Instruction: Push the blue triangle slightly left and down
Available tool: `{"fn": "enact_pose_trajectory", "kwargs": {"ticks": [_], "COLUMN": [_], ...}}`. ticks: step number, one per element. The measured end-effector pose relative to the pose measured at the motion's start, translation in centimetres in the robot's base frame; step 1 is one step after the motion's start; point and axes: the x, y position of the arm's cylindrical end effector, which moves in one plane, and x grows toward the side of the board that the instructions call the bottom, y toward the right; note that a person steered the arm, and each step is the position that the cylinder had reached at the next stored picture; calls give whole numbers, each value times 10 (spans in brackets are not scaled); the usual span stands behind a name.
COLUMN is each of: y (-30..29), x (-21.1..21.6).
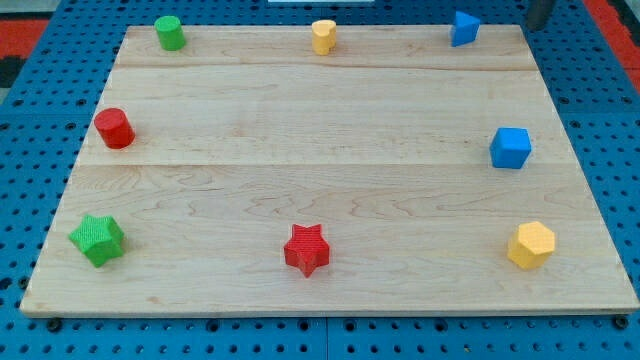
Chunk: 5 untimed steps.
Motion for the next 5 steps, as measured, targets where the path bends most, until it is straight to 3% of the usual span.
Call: {"fn": "enact_pose_trajectory", "kwargs": {"ticks": [5], "y": [-80], "x": [1]}}
